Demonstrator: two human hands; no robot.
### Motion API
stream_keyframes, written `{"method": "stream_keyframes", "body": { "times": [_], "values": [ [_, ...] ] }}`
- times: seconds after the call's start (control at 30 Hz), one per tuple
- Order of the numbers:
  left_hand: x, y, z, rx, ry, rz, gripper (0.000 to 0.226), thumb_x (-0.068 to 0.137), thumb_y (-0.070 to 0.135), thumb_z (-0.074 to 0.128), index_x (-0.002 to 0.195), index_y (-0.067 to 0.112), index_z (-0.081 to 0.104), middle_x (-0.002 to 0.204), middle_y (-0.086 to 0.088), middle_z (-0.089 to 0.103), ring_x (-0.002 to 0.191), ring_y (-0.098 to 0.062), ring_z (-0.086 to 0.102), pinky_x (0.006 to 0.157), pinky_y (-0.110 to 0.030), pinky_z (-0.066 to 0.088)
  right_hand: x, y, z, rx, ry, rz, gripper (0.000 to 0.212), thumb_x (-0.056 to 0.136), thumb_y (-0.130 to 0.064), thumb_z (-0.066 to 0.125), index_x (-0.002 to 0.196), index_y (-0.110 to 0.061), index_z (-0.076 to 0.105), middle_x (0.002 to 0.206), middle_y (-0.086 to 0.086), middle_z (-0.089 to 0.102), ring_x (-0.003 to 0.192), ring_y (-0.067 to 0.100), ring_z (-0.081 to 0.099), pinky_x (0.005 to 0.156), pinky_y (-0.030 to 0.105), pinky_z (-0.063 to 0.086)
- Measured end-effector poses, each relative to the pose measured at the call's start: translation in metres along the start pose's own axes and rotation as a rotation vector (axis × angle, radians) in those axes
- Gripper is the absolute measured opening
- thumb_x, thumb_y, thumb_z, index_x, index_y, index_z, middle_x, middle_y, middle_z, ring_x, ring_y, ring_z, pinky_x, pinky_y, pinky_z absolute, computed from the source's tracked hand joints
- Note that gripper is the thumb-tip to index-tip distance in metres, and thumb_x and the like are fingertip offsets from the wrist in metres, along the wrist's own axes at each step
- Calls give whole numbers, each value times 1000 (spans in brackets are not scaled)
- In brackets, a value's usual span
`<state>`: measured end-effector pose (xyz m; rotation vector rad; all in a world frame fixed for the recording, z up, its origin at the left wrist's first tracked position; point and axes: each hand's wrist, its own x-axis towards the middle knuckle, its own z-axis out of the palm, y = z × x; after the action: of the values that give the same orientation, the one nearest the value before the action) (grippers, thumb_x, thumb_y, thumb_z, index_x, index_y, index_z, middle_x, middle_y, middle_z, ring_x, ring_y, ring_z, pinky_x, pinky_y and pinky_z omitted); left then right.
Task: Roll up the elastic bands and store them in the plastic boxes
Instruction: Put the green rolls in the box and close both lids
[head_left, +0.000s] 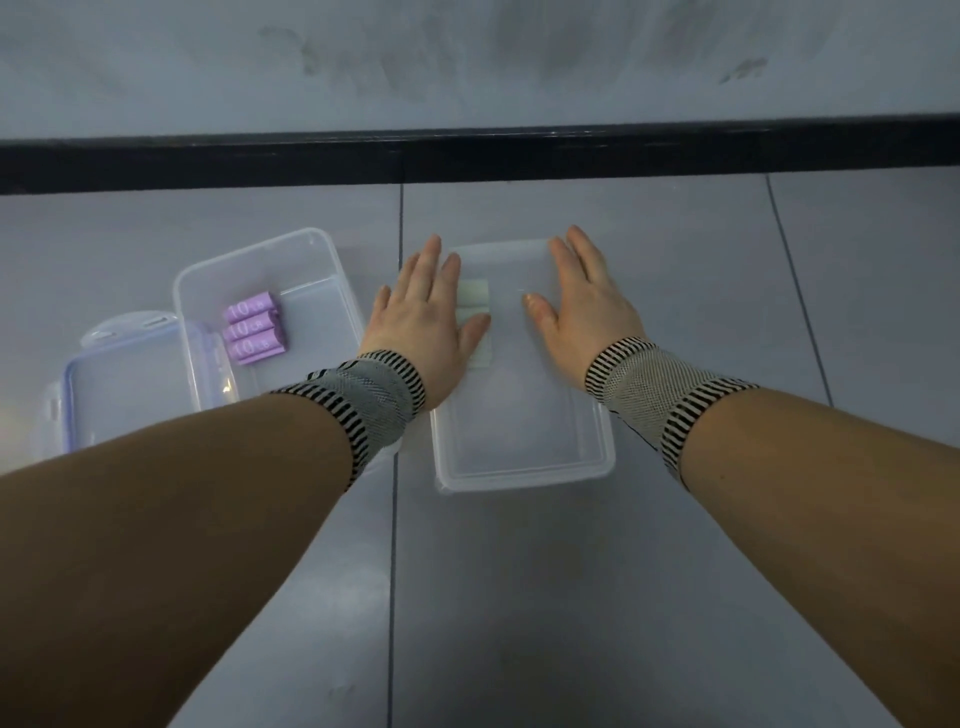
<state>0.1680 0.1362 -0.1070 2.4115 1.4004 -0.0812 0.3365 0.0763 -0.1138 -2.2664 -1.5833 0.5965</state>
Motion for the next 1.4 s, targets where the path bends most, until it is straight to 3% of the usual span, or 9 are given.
{"method": "stream_keyframes", "body": {
  "times": [0.13, 0.23, 0.33, 0.63, 0.73, 0.8, 0.97, 1.1, 1.4],
  "values": [
    [25, 1, -15, -498, 170, -315, 49, 99, 32, 40, 146, 19, 31, 150, -4, 34, 132, -21, 40, 105, -26, 30, 16, -2, -8, 308, 143, 169, 47, 102, -32, 35, 147, -18, 30, 152, 3, 33, 136, 17, 36, 109, 22, 24],
    [36, 2, -21, -545, 173, -409, 36, 98, 31, 44, 131, 21, 53, 126, -1, 60, 110, -19, 58, 94, -25, 45, 29, -7, -11, 294, 203, 247, 37, 103, -29, 35, 132, -15, 54, 128, 3, 60, 117, 19, 54, 91, 19, 36],
    [37, 3, -17, -538, 205, -394, 32, 96, 30, 46, 123, 22, 61, 115, -1, 66, 99, -20, 63, 88, -32, 52, 34, -8, -10, 273, 233, 270, 33, 102, -28, 38, 119, -14, 63, 113, 5, 67, 103, 21, 60, 84, 25, 42],
    [42, 0, -11, -615, 274, -432, 27, 94, 29, 51, 117, 22, 64, 107, 2, 68, 90, -15, 64, 82, -30, 55, 43, -5, -5, 195, 267, 258, 32, 101, -25, 38, 114, -13, 65, 109, 6, 67, 98, 21, 61, 76, 25, 42],
    [43, -1, -12, -524, 246, -394, 33, 96, 30, 47, 127, 22, 57, 121, 1, 63, 103, -16, 60, 89, -27, 49, 43, -3, -3, 166, 282, 251, 32, 101, -26, 38, 119, -14, 62, 113, 6, 65, 102, 21, 60, 79, 25, 42],
    [39, 0, -10, -364, 207, -296, 43, 99, 32, 40, 140, 21, 41, 144, 1, 43, 125, -19, 46, 103, -30, 38, 41, -5, -2, 118, 259, 219, 38, 101, -28, 36, 134, -15, 50, 129, 8, 57, 117, 24, 52, 94, 27, 38],
    [13, 2, -1, 84, 64, -48, 64, 97, 46, 24, 150, 17, 2, 159, 2, -9, 146, -19, -6, 117, -46, 3, 20, -8, -7, -195, 7, 52, 64, 99, -45, 29, 152, -16, 6, 161, 0, 0, 147, 26, 1, 119, 43, 9],
    [6, 0, 4, 195, -46, -11, 72, 94, 55, 13, 150, 13, -4, 158, -1, -14, 145, -18, -10, 116, -50, -1, 9, 0, -3, -349, -124, -2, 71, 97, -55, 22, 152, -16, -2, 160, 1, -10, 147, 24, -8, 119, 46, 3],
    [9, 2, 0, 220, -100, -39, 73, 93, 58, 11, 149, 15, -7, 157, 1, -17, 145, -19, -12, 116, -52, -2, 9, -3, -1, -345, -141, 22, 70, 97, -55, 20, 151, -19, -4, 160, -3, -12, 147, 24, -6, 118, 51, 3]
  ]
}}
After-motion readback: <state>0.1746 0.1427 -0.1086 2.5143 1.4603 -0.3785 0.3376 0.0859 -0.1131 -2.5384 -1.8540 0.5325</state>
